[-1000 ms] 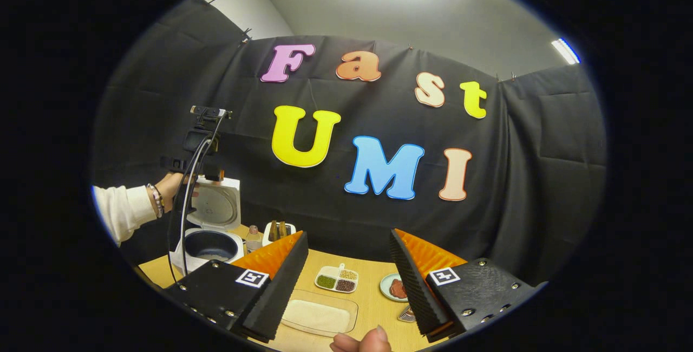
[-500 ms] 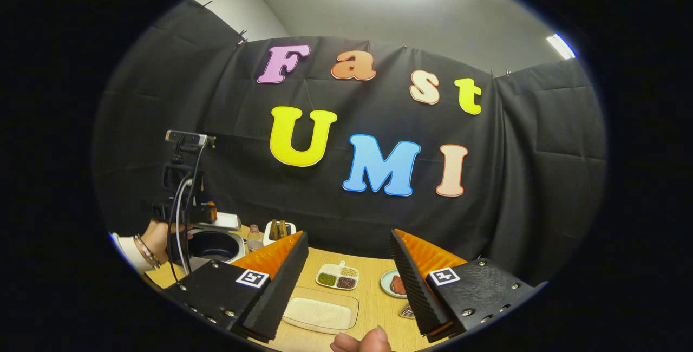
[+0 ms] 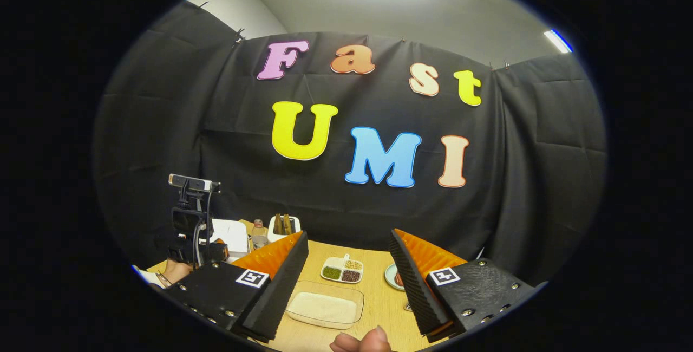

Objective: Close the left gripper, press the button to open the rice cooker; take a wooden spoon from the chopstick holder with the right hand, scoop a spoonful of rice and pour it into the rice cooker, then put the wooden spoon back into the chopstick holder.

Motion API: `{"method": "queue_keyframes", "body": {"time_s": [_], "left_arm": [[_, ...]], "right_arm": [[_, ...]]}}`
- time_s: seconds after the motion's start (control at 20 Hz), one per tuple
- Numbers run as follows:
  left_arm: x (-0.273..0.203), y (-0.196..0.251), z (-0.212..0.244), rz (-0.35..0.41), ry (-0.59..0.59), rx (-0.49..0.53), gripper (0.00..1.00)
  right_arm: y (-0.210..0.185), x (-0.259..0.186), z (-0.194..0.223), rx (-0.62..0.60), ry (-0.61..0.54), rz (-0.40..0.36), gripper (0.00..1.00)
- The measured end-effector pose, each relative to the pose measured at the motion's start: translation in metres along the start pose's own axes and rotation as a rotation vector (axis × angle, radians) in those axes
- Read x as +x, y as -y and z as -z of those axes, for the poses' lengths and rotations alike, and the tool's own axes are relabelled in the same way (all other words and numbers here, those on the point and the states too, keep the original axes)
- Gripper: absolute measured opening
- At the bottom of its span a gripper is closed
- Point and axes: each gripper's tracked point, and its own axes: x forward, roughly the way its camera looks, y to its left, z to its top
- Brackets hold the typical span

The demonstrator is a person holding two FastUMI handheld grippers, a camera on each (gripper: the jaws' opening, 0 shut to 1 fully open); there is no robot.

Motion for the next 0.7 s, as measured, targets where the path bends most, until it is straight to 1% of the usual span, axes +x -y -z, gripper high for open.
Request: {"method": "queue_keyframes", "body": {"time_s": [0.1,0.15,0.2,0.3,0.45,0.5,0.6,0.65,0.7], "left_arm": [[0.002,-0.001,0.018,-0.003,-0.06,-0.005,0.94],[0.006,-0.001,0.014,-0.003,-0.041,0.0,0.95],[0.007,-0.001,0.016,-0.004,-0.048,-0.004,0.95],[0.008,-0.001,0.016,-0.013,-0.039,-0.048,0.95],[0.01,-0.006,0.016,-0.007,-0.035,-0.06,0.96],[0.01,-0.007,0.012,-0.003,-0.03,-0.052,0.95],[0.002,-0.002,0.01,0.032,-0.048,-0.077,0.94],[0.0,0.001,0.007,0.054,-0.055,-0.096,1.0],[-0.008,0.001,0.002,0.06,-0.046,-0.105,1.0]], "right_arm": [[0.001,-0.002,0.003,0.017,-0.012,0.001,0.92],[0.003,-0.003,0.004,0.022,-0.015,0.004,0.92],[0.006,-0.005,0.004,0.024,-0.014,0.009,0.92],[0.009,-0.008,0.002,0.033,-0.01,0.016,0.92],[0.013,-0.013,0.003,0.057,-0.012,0.021,0.92],[0.017,-0.015,0.004,0.057,-0.01,0.026,0.92],[0.026,-0.016,0.006,0.048,-0.008,0.039,0.92],[0.031,-0.017,0.006,0.051,-0.01,0.045,0.92],[0.035,-0.017,0.006,0.063,-0.01,0.043,0.92]]}}
